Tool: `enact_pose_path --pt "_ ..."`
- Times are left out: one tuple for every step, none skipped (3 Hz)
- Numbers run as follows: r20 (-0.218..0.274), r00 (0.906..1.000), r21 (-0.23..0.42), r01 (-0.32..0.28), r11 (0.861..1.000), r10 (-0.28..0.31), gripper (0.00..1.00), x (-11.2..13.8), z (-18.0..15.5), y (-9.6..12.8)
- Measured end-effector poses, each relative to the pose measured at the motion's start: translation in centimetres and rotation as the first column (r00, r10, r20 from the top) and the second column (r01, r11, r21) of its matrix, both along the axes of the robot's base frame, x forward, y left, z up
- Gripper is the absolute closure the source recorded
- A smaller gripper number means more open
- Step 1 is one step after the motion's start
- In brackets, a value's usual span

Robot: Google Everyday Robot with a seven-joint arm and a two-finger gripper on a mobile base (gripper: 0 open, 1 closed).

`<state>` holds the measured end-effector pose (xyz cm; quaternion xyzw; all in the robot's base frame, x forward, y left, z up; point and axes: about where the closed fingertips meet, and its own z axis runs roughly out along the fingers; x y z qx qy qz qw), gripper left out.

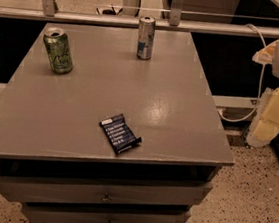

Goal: Knock redbull can over

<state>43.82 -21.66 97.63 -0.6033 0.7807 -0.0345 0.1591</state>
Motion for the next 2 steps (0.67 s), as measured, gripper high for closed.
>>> enact_pose_path --pt "0.009 1.0000 0.005 -0.003 1.000 0.003 0.00 0.17 0.05 0.10" --pt "0.056 0.9982 0.033 -0.024 0.999 0.022 0.00 1.13 0.32 0.66"
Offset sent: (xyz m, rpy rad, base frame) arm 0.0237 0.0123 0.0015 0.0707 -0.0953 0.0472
